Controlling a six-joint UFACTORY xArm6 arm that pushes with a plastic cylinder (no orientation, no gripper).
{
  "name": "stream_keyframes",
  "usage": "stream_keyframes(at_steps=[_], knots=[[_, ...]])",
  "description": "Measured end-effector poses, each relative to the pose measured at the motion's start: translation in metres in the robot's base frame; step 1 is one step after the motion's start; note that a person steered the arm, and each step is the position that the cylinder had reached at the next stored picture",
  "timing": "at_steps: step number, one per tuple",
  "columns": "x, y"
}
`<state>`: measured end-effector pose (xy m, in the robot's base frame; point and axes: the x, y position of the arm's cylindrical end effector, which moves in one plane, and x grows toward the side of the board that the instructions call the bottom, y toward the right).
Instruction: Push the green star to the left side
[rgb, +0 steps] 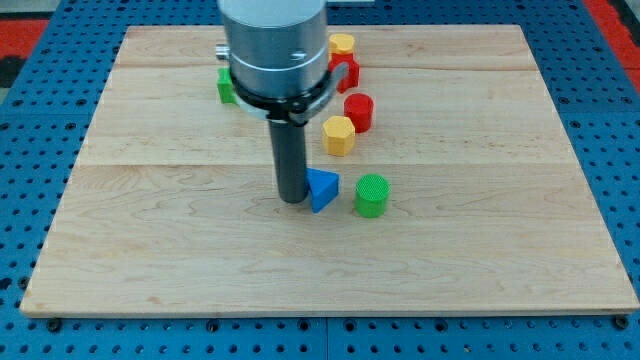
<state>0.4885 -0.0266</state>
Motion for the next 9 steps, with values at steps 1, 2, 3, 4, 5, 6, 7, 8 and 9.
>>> stream_keyframes(at_steps=[1, 2, 3, 4, 5, 6, 7, 8, 9], knots=[[-0.011, -0.001], [-0.046, -0.011], [-0.082, -0.02], [-0.114, -0.023], [-0.14, -0.023], [-0.171, -0.027], [-0.179, -0.027], [-0.179, -0.038], [-0.179, -0.066]])
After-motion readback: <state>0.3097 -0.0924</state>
